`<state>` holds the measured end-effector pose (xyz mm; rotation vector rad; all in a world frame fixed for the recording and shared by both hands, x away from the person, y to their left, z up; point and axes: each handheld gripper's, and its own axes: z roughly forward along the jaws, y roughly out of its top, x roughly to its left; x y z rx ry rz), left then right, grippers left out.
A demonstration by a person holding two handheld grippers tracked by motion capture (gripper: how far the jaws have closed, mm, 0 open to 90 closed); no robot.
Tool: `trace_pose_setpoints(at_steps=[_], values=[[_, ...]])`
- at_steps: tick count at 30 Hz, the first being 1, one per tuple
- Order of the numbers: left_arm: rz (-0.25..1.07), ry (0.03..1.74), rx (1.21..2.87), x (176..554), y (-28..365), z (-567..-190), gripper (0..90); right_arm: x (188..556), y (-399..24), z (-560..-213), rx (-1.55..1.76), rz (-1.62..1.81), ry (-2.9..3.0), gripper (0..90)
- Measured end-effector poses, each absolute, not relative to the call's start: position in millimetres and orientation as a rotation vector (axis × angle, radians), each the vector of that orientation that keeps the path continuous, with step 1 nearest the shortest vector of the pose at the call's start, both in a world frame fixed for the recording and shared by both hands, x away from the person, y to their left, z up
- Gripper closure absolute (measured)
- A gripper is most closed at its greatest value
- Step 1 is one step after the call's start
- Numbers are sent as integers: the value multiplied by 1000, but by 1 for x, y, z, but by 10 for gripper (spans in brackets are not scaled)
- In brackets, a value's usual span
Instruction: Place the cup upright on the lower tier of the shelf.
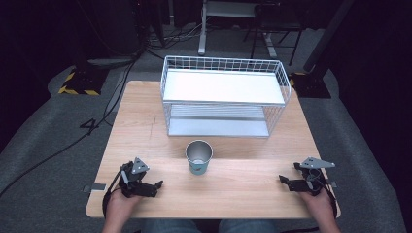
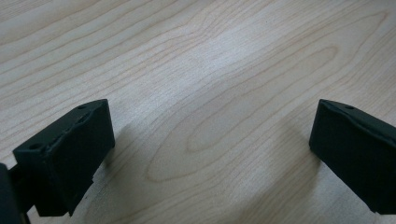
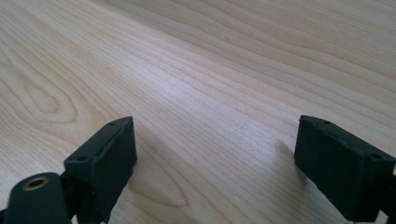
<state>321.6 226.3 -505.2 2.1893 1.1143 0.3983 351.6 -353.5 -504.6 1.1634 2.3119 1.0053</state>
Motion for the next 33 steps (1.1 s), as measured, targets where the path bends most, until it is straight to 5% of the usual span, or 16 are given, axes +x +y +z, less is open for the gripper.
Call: trace_pose_setpoints(at_steps=[13,33], values=[[358,1179,2107,321,235,-493,73,352,-352,-505,1173,995,2301,127],[433,1029,1918,311,216,-469,99,352,-352,-505,1176,995,2299,127]])
